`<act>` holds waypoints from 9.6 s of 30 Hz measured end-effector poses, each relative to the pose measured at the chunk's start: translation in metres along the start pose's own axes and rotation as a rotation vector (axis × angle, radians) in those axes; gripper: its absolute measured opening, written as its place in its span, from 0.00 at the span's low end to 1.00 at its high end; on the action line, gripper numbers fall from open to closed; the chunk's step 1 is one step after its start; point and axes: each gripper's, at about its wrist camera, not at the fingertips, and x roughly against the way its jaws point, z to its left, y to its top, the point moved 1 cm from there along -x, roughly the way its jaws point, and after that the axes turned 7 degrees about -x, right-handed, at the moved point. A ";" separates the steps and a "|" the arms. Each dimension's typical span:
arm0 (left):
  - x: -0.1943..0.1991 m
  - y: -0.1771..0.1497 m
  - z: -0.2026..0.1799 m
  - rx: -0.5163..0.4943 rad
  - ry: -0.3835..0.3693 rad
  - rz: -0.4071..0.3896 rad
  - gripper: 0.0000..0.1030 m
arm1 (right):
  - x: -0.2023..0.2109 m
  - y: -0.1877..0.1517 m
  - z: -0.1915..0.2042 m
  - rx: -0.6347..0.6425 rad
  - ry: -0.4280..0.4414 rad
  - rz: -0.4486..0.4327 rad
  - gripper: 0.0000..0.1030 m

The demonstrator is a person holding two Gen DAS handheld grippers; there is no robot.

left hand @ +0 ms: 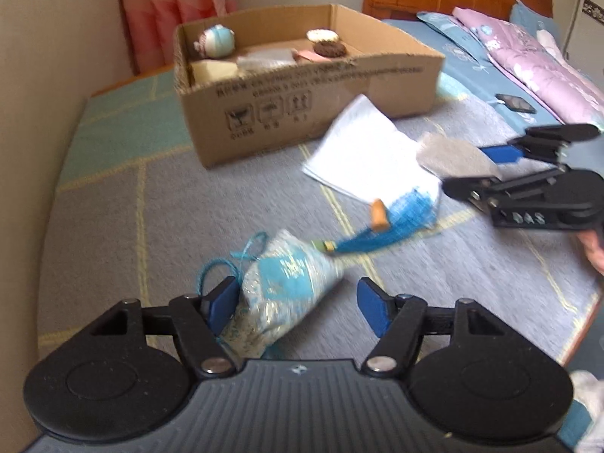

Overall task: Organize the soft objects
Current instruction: 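Grasp the blue tasselled pouch with left gripper while right grasps grey sachet, then carry pouch and sachet into the box and open both grippers, then withdraw both open grippers from the box toward the white napkin, then grasp the orange earplug with the left gripper, then grasp the white napkin with the right gripper while left holds the earplug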

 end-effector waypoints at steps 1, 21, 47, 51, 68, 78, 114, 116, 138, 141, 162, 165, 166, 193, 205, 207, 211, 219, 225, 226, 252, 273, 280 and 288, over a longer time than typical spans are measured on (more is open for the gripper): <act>0.002 -0.003 -0.003 -0.002 -0.043 0.008 0.67 | 0.000 0.000 0.000 0.000 0.001 0.000 0.56; 0.010 -0.005 -0.009 -0.090 -0.017 -0.002 0.30 | 0.001 0.003 0.001 0.007 0.010 -0.017 0.47; 0.076 0.062 -0.023 -0.245 0.089 -0.183 0.29 | 0.057 0.022 -0.008 0.039 0.056 -0.141 0.42; 0.080 0.085 -0.020 -0.270 0.102 -0.216 0.29 | 0.063 0.028 -0.007 0.067 0.050 -0.163 0.42; 0.015 0.227 -0.019 -0.290 0.066 -0.275 0.37 | 0.070 0.066 -0.022 0.058 0.042 -0.222 0.42; 0.011 0.195 -0.007 -0.175 0.123 -0.255 0.86 | 0.064 0.074 -0.031 0.055 0.020 -0.203 0.42; 0.093 0.036 0.026 0.136 0.314 -0.276 0.98 | -0.061 0.231 -0.013 -0.065 -0.085 -0.105 0.96; 0.093 0.036 0.025 0.141 0.310 -0.274 0.98 | -0.054 0.223 -0.012 -0.064 -0.068 -0.101 0.96; 0.080 0.026 0.019 0.152 0.302 -0.193 0.98 | 0.021 0.113 0.001 -0.113 0.024 -0.109 1.00; 0.074 0.025 0.018 0.151 0.294 -0.176 0.98 | 0.022 0.094 0.002 -0.139 0.021 -0.097 1.00; 0.030 0.033 0.003 0.089 0.271 -0.035 0.98 | 0.005 0.005 0.020 -0.054 -0.022 0.027 1.00; 0.020 0.035 0.001 0.089 0.241 -0.016 0.98 | 0.004 -0.002 0.021 -0.009 -0.022 0.022 1.00; 0.016 0.036 0.000 0.090 0.229 -0.006 0.98 | 0.005 -0.003 0.021 0.003 -0.016 0.019 1.00; -0.027 0.021 0.007 0.175 0.244 0.017 0.99 | 0.002 -0.016 0.011 -0.033 0.067 0.026 1.00; -0.016 0.019 -0.019 0.084 0.241 -0.061 0.51 | 0.003 -0.017 0.012 -0.029 0.069 0.019 1.00; -0.016 0.020 -0.021 0.085 0.225 -0.065 0.42 | 0.003 -0.017 0.011 -0.028 0.070 0.016 1.00; -0.016 0.020 -0.024 0.085 0.197 -0.071 0.25 | 0.003 -0.017 0.011 -0.027 0.072 0.015 1.00; -0.016 0.020 -0.020 0.099 0.186 -0.066 0.20 | 0.004 -0.018 0.011 -0.022 0.079 0.007 1.00; -0.014 0.015 -0.009 0.125 0.191 -0.065 0.20 | 0.002 -0.015 0.012 -0.017 0.081 0.019 1.00; -0.014 0.015 -0.008 0.127 0.191 -0.065 0.20 | 0.001 -0.014 0.013 -0.012 0.085 0.026 1.00; -0.013 0.011 0.004 0.158 0.135 -0.091 0.20 | -0.060 0.049 0.041 0.127 0.207 0.064 1.00; -0.010 0.012 0.003 0.140 0.149 -0.091 0.20 | -0.017 0.040 0.039 0.113 0.168 0.045 0.39; -0.008 0.012 0.002 0.128 0.157 -0.093 0.20 | -0.008 0.036 0.038 0.139 0.129 0.007 0.76; -0.010 0.012 0.004 0.131 0.149 -0.089 0.20 | -0.038 0.046 0.023 0.130 0.177 0.058 0.89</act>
